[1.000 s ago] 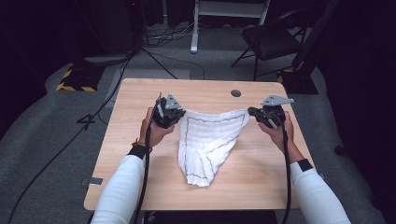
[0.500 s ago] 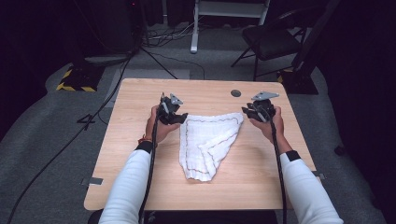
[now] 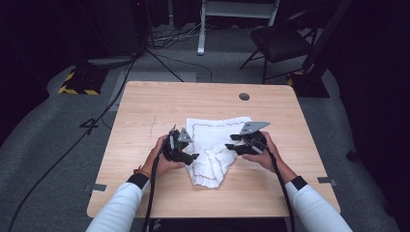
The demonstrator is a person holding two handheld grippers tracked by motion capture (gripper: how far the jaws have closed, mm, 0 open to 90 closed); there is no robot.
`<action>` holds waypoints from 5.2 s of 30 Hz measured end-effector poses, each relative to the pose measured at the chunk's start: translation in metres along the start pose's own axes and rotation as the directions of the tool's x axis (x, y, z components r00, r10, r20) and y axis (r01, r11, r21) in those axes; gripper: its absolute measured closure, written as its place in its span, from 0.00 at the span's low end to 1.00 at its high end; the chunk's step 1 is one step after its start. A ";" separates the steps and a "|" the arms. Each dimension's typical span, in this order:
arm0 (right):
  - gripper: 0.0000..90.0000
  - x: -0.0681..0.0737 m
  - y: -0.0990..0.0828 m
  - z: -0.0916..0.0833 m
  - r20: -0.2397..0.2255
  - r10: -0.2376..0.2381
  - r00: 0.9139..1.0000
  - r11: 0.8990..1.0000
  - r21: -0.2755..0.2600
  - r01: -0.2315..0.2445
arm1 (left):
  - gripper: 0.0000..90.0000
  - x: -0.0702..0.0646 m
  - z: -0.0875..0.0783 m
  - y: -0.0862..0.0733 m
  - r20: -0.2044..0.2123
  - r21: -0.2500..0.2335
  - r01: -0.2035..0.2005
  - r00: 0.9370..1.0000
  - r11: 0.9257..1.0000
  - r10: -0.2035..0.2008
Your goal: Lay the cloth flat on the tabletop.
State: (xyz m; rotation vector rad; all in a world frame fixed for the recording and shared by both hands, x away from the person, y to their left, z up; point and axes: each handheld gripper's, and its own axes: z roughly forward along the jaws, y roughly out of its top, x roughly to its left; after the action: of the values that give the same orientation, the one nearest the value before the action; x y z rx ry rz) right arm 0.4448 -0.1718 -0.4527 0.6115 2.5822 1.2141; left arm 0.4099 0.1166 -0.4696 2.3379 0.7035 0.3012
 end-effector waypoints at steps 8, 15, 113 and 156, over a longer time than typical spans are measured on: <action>0.56 0.030 0.010 0.038 -0.062 -0.044 0.997 0.998 0.049 0.048 | 0.30 -0.012 0.007 -0.022 0.011 0.058 -0.005 1.000 0.998 0.005; 0.59 0.031 0.012 0.071 -0.019 -0.027 0.999 0.993 0.117 0.029 | 0.30 -0.007 0.008 -0.026 0.049 0.038 0.024 0.998 0.999 -0.026; 0.65 0.132 0.001 0.066 -0.196 -0.195 0.961 0.977 0.051 0.209 | 0.55 0.105 0.066 0.026 -0.167 -0.105 0.315 0.929 0.943 -0.329; 0.93 0.145 0.013 0.046 -0.157 -0.295 0.943 0.955 -0.004 0.298 | 0.96 0.097 0.002 -0.009 -0.108 -0.122 0.202 0.971 0.972 -0.215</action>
State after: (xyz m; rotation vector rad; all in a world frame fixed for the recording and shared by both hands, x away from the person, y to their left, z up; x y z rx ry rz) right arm 0.3364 -0.0670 -0.4751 0.1235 2.6904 1.1768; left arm 0.4872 0.1754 -0.4744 2.1329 0.9594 0.3792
